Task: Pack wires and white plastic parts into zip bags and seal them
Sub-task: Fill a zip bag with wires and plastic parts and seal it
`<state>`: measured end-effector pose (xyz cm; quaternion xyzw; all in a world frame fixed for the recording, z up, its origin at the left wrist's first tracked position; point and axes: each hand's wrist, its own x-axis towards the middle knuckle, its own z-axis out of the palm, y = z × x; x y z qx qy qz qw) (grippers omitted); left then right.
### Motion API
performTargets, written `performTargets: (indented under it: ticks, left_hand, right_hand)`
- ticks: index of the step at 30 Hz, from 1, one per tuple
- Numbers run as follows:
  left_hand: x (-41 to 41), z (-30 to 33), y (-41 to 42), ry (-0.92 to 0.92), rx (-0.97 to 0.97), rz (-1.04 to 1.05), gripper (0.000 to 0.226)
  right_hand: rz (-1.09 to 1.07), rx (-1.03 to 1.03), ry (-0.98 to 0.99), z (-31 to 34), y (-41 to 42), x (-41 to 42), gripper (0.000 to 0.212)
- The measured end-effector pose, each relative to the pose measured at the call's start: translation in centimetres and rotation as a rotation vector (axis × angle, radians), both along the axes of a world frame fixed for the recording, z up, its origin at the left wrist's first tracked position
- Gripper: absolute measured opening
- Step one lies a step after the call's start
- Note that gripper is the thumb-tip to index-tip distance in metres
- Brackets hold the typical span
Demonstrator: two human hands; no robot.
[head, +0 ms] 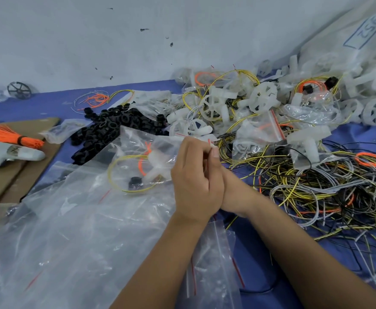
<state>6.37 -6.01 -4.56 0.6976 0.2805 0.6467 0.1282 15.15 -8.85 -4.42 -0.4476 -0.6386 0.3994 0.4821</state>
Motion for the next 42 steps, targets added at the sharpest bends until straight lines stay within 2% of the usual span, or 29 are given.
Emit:
performTargets:
  ticks: [3, 5, 7, 11, 13, 18, 22, 24, 28, 31, 33, 36, 39, 42]
  left_hand:
    - [-0.1, -0.1, 0.1, -0.010, -0.027, 0.006, 0.015]
    - [-0.2, -0.3, 0.5, 0.000, -0.086, 0.019, 0.014]
    - [-0.1, -0.7, 1.1, 0.052, -0.202, 0.019, 0.017]
    - [0.2, -1.6, 2.2, 0.166, -0.450, 0.094, 0.021]
    - [0.2, -1.7, 2.4, 0.157, -0.508, 0.176, 0.020]
    - [-0.3, -1.2, 2.6, 0.015, -0.611, 0.277, 0.017]
    - [-0.7, -1.1, 3.1, -0.020, -0.657, 0.312, 0.018]
    - [-0.7, -1.1, 3.2, -0.011, -0.667, 0.312, 0.018]
    - [-0.7, -1.1, 3.2, -0.019, -0.668, 0.294, 0.013]
    - [-0.8, -1.2, 3.1, -0.006, -0.685, 0.266, 0.007]
    - [-0.7, -1.2, 3.0, 0.030, -0.700, 0.240, 0.005]
    - [-0.6, -1.2, 2.9, 0.010, -0.696, 0.216, 0.007]
    - [-0.7, -1.3, 3.1, -0.040, -0.680, 0.202, 0.009]
    - [-0.7, -1.4, 3.0, -0.046, -0.661, 0.176, 0.011]
  right_hand:
    - [-0.054, 0.027, 0.017, 0.2, 0.0, -0.1, 0.030]
    - [-0.262, 0.139, -0.163, 0.4, 0.4, 0.5, 0.039]
    - [-0.502, 0.249, -0.381, 0.2, 0.7, 1.2, 0.035]
    - [-0.818, 0.235, -0.256, -0.1, 1.0, 2.1, 0.033]
    - [-0.884, 0.255, -0.324, -0.2, 1.2, 2.3, 0.029]
    - [-0.885, 0.378, -0.499, 1.8, 3.2, 2.4, 0.019]
    - [-0.876, 0.316, -0.609, 4.5, 6.8, 2.8, 0.025]
    - [-0.817, 0.232, -0.716, 5.6, 8.8, 3.3, 0.031]
    - [-0.606, -0.125, -0.971, 5.8, 11.3, 3.9, 0.034]
    - [-0.607, -0.170, -1.089, 4.4, 11.1, 3.8, 0.030]
    - [-0.640, -0.131, -1.043, 3.6, 10.6, 4.0, 0.029]
    - [-0.735, -0.029, -0.839, 2.9, 9.4, 4.4, 0.020]
    - [-0.945, 0.143, -0.564, 2.9, 7.5, 4.7, 0.018]
    - [-1.030, 0.263, -0.136, 3.4, 5.1, 4.7, 0.017]
